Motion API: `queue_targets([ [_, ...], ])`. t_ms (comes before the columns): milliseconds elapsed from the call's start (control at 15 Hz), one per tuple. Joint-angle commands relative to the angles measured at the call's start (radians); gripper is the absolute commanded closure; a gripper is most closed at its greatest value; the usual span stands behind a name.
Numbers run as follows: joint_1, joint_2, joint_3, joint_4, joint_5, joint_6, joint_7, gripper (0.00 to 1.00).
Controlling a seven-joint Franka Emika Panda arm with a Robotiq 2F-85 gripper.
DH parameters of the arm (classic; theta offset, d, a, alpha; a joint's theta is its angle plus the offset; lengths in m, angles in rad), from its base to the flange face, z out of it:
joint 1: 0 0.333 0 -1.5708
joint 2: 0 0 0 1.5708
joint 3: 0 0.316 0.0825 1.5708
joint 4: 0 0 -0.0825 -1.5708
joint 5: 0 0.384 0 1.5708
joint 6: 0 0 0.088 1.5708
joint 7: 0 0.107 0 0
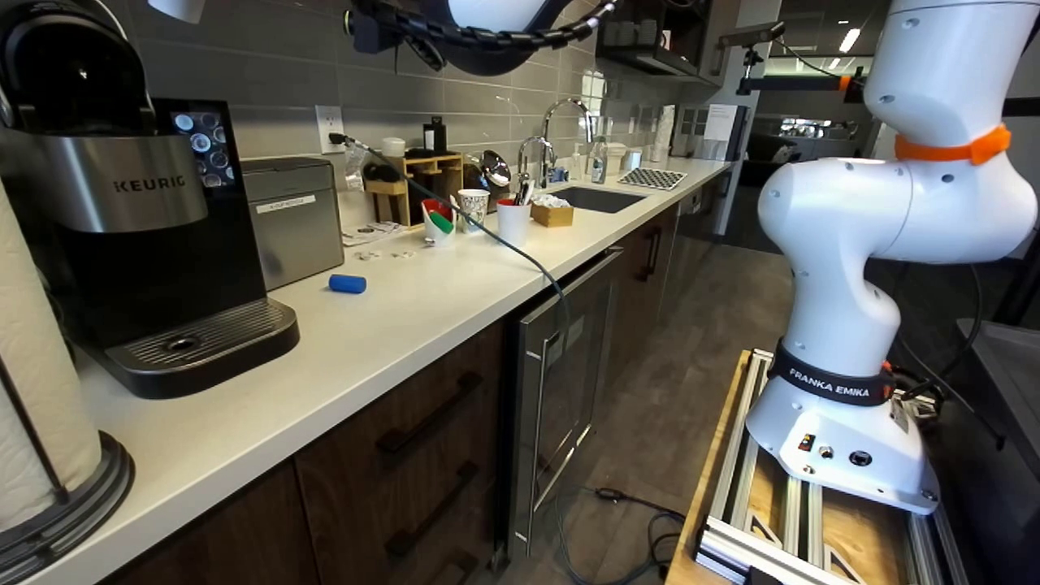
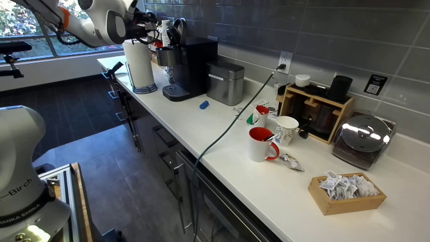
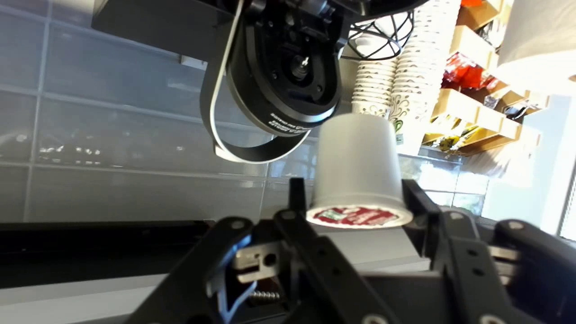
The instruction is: Put the blue block upright, then put the coffee pod in the coffeemaker
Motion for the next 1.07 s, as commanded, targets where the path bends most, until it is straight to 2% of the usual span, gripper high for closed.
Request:
queue_targets([
  [0,-0.254,-0.014,0.277,0.002,0.033,0.004,0.008,0.71],
  [67,-0.140,-0.007,0.158,0.001,0.011,-0.004,0.003,0.46],
  [133,-0.198,-0.007,0.219,0.002,0.016,-0.003,0.003,0.46],
  [200,-0.228,-0.007,0.249,0.003,0.018,-0.003,0.003,0.46],
  [333,-0.244,-0.007,0.262,0.005,0.019,-0.003,0.004,0.46],
  [400,-0.246,-0.007,0.263,0.005,0.019,-0.003,0.004,0.71],
  [467,-0.432,-0.021,0.463,0.003,0.027,-0.020,-0.005,0.71],
  [533,-0.462,-0.021,0.501,-0.002,0.029,-0.024,0.000,0.71],
  [600,-0.532,-0.020,0.582,-0.006,0.030,-0.026,0.004,0.71],
  [667,-0.444,-0.006,0.485,-0.002,-0.045,-0.033,0.093,0.71],
  [733,-0.483,0.003,0.524,0.000,-0.059,-0.042,0.119,0.71],
  [867,-0.496,0.027,0.530,0.011,-0.073,-0.068,0.167,0.71],
  [933,-0.658,0.026,0.715,0.010,0.019,-0.083,0.090,0.71],
  [1000,-0.704,0.042,0.759,0.024,0.035,-0.106,0.095,0.71],
])
